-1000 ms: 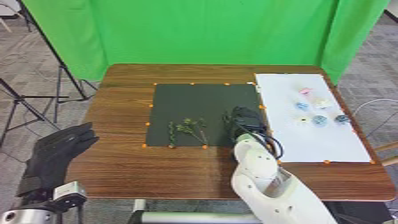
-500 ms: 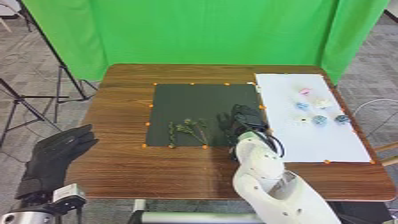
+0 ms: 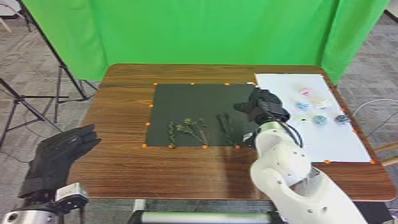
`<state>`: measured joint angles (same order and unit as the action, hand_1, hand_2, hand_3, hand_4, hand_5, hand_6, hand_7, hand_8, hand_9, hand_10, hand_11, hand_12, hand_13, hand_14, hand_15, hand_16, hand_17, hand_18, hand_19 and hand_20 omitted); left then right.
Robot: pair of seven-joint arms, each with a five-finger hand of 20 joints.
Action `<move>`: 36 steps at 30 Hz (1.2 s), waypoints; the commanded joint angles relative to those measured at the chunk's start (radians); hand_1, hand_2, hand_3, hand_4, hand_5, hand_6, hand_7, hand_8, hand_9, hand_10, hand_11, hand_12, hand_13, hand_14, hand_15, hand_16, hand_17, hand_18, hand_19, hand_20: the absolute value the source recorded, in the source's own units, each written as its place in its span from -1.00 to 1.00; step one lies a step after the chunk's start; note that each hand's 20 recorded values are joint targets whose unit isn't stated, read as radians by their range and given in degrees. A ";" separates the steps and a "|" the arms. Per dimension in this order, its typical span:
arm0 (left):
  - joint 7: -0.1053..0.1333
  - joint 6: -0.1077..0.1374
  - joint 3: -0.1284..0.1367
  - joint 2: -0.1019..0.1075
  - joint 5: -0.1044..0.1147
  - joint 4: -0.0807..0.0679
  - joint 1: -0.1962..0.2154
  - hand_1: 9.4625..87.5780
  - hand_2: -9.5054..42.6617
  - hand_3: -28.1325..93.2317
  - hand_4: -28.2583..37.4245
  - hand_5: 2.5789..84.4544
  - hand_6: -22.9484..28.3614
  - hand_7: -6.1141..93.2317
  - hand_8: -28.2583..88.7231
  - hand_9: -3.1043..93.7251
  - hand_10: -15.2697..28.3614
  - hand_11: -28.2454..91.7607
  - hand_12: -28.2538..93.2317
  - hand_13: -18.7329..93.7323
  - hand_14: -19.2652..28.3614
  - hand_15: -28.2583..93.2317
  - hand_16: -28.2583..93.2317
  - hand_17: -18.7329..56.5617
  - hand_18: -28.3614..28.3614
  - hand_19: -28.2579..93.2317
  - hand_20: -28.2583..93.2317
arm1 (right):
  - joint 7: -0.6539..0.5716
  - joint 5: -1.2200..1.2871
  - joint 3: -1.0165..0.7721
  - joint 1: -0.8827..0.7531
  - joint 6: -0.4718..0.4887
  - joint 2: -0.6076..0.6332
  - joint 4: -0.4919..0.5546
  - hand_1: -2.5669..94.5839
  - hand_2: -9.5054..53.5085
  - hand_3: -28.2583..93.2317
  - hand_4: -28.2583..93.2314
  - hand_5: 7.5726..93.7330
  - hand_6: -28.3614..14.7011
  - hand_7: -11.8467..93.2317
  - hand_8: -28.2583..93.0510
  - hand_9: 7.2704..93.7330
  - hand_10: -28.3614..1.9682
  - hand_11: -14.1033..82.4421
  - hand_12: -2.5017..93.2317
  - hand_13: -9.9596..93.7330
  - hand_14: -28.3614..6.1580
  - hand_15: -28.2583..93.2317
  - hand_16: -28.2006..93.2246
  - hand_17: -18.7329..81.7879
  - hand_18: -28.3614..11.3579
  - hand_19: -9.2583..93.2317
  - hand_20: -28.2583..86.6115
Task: Arrange flowers
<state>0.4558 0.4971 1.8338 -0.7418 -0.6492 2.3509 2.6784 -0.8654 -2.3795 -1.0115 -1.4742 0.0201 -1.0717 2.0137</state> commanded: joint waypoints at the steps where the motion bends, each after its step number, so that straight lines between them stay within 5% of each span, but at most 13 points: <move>1: -0.036 -0.014 -0.007 -0.027 -0.029 0.008 -0.024 -0.51 -0.39 0.84 -0.49 0.16 0.48 -0.58 -0.67 -0.09 0.70 0.05 -0.37 -0.17 0.99 0.41 -0.72 -0.75 0.76 0.40 -0.29 | 0.020 0.013 -0.142 -0.053 -0.054 0.171 -0.040 -0.39 -0.68 0.74 -0.88 0.26 -0.26 -0.32 -0.65 0.29 -0.70 -0.14 -0.58 0.46 -0.26 0.64 -0.23 0.29 -0.70 1.00 -0.28; 4: -0.050 -0.022 -0.013 -0.032 -0.037 0.005 -0.043 -0.51 -0.40 0.84 -0.49 0.16 0.48 -0.58 -0.67 -0.09 0.70 0.05 -0.37 -0.17 0.99 0.41 -0.72 -0.75 0.76 0.40 -0.29 | 0.022 -0.008 -0.177 -0.081 -0.058 0.218 -0.071 -0.37 -0.70 0.76 -0.89 0.24 -0.23 -0.31 -0.66 0.26 -0.61 -0.18 -0.59 0.46 -0.24 0.64 -0.24 0.28 -0.69 1.00 -0.28; 18: -0.028 -0.021 -0.056 -0.012 -0.027 -0.010 -0.079 -0.51 -0.39 0.84 -0.49 0.16 0.48 -0.58 -0.67 -0.09 0.70 0.05 -0.37 -0.17 0.99 0.41 -0.72 -0.75 0.76 0.40 -0.29 | 0.035 0.012 -0.255 -0.143 0.014 0.245 -0.169 -0.32 -0.80 0.80 -0.92 0.13 -0.19 -0.37 -0.69 0.11 -0.41 -0.32 -0.62 0.43 -0.18 0.62 -0.24 0.25 -0.65 1.00 -0.28; 27: -0.031 -0.033 -0.057 -0.025 -0.040 -0.013 -0.088 -0.51 -0.39 0.84 -0.49 0.16 0.48 -0.58 -0.67 -0.09 0.70 0.05 -0.37 -0.17 0.99 0.41 -0.72 -0.75 0.76 0.40 -0.29 | 0.036 -0.018 -0.194 -0.091 0.027 0.235 -0.185 -0.25 -0.83 0.82 -0.93 0.14 -0.13 -0.35 -0.70 0.11 -0.34 -0.33 -0.62 0.44 -0.14 0.62 -0.25 0.26 -0.61 1.00 -0.27; 34: -0.004 -0.021 -0.068 0.001 -0.018 -0.020 -0.087 -0.51 -0.39 0.84 -0.49 0.16 0.48 -0.58 -0.67 -0.09 0.70 0.05 -0.37 -0.17 0.99 0.42 -0.72 -0.75 0.76 0.40 -0.29 | 0.034 -0.007 -0.158 -0.064 0.053 0.217 -0.221 -0.25 -0.84 0.83 -0.93 0.12 -0.13 -0.37 -0.71 0.09 -0.34 -0.35 -0.62 0.44 -0.15 0.62 -0.24 0.26 -0.61 1.00 -0.26; 36: -0.017 -0.034 -0.070 -0.010 -0.029 -0.021 -0.101 -0.51 -0.39 0.84 -0.49 0.16 0.48 -0.58 -0.67 -0.09 0.70 0.05 -0.37 -0.17 0.99 0.41 -0.72 -0.75 0.76 0.40 -0.29 | 0.030 -0.003 -0.150 -0.054 0.073 0.213 -0.231 -0.25 -0.86 0.83 -0.93 0.11 -0.14 -0.37 -0.71 0.08 -0.33 -0.35 -0.62 0.44 -0.14 0.62 -0.24 0.26 -0.61 1.00 -0.25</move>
<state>0.4341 0.4769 1.7741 -0.7551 -0.6792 2.3356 2.5855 -0.8279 -2.3789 -1.1843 -1.5582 0.0515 -0.8368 1.8175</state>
